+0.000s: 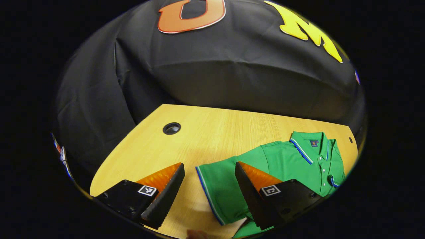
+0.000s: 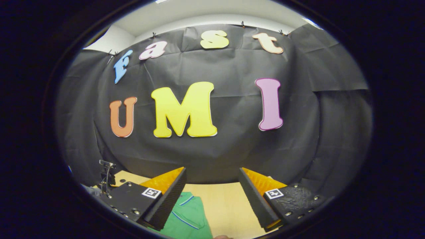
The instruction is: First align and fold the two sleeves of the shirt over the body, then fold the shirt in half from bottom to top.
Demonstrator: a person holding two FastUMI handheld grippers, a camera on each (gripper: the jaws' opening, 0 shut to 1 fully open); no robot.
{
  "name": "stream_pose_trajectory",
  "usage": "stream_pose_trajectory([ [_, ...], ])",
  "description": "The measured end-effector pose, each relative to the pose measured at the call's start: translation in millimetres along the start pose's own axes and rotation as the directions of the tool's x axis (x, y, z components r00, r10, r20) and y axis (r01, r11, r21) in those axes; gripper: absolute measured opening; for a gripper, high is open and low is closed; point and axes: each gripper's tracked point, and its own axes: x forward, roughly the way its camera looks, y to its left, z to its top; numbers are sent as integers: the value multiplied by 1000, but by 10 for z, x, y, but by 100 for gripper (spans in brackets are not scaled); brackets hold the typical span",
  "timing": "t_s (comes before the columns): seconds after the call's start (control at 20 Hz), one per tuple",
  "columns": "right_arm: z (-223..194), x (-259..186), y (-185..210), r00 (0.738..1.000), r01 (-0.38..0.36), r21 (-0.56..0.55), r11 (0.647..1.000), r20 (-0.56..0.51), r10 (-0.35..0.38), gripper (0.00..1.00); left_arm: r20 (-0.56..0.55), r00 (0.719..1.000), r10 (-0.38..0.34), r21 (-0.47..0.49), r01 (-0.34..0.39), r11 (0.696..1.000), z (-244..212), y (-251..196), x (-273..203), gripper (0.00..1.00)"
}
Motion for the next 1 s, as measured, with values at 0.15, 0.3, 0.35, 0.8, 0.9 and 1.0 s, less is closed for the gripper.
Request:
stream_pose_trajectory([
  [0.15,-94,-37,-187,999,23,24,999,-37,-22,98,-39,998,48,23,-47,999,-46,87,162,98],
  [0.3,-181,-14,-353,996,58,48,997,-67,-55,98,-112,990,80,51,-75,996,-246,100,268,98],
  [0.35,-182,-18,-385,996,63,62,996,-70,-59,98,-79,994,79,38,-76,996,-168,100,279,99],
  [0.8,-264,-21,-459,992,90,104,990,-96,-80,98,-119,993,1,7,0,1000,-251,-77,227,5],
  [0.9,-234,-32,-472,992,95,99,991,-88,-87,98,-131,991,-11,21,14,1000,-283,-108,216,4],
  [1.0,-220,-36,-486,992,103,101,990,-86,-94,98,-140,990,-27,9,28,1000,-283,-170,164,4],
])
